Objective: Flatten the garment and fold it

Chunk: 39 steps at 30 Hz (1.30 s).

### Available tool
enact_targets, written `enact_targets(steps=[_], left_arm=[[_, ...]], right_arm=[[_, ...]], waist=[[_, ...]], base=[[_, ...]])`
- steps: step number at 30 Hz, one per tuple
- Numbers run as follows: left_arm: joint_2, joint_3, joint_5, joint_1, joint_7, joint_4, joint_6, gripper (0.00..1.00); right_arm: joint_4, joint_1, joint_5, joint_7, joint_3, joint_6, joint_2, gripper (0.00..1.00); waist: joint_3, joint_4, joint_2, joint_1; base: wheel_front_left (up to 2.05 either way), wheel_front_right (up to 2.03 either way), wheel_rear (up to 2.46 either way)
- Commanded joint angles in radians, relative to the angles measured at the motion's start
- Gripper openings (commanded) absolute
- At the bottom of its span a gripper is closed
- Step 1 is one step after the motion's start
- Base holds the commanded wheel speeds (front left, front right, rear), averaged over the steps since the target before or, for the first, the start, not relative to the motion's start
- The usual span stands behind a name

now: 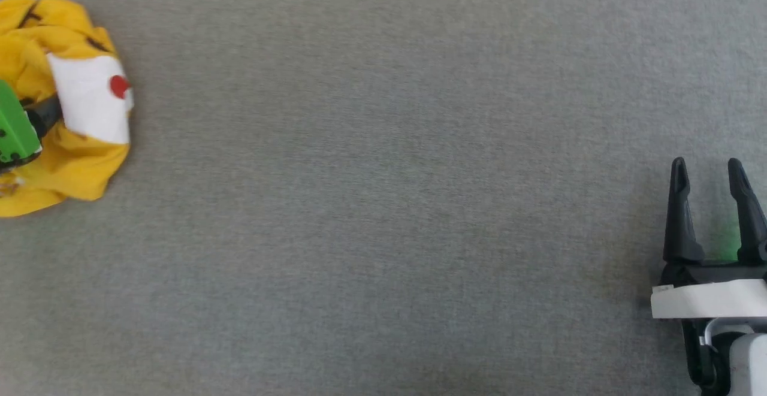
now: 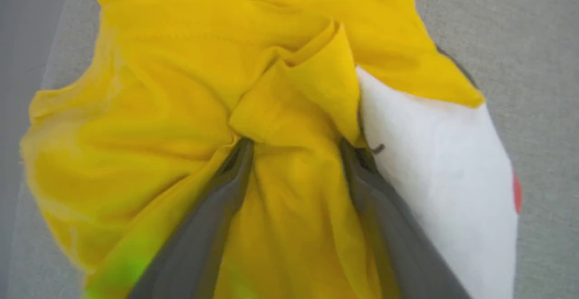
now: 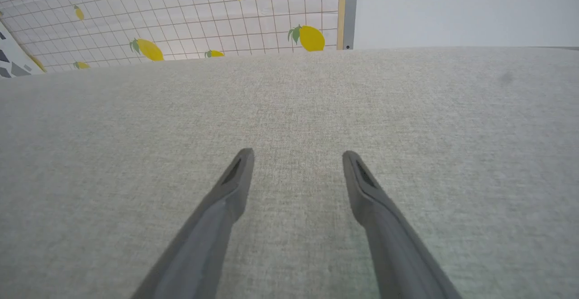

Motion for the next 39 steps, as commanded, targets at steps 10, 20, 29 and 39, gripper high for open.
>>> enact_targets(steps=[10, 20, 29, 39], left_arm=[[-0.021, -0.033, 0.008, -0.022, 0.007, 0.135, 0.001, 0.00], [-0.004, -0.052, -0.049, -0.050, -0.045, 0.060, -0.007, 0.00], [0.057, -0.070, -0.077, -0.067, -0.127, -0.041, -0.007, 0.00], [0.091, -0.115, -0.086, -0.097, -0.167, -0.203, -0.008, 0.00]], right_arm=[[-0.030, -0.011, 0.006, -0.005, -0.004, -0.002, 0.000, 1.00], [-0.021, -0.017, 0.022, -0.005, 0.000, -0.002, 0.000, 1.00], [0.022, -0.021, 0.062, -0.005, 0.017, -0.002, 0.000, 1.00], [0.076, 0.015, 0.109, -0.005, 0.018, -0.002, 0.000, 1.00]], waist=[[0.033, -0.065, 0.0000, -0.0002], [-0.011, -0.057, 0.0000, -0.0002], [-0.104, -0.057, 0.0000, -0.0002], [-0.275, -0.064, 0.0000, -0.0002]], base=[[0.00, 0.00, 0.00], [0.00, 0.00, 0.00], [0.00, 0.00, 0.00], [0.00, 0.00, 0.00]])
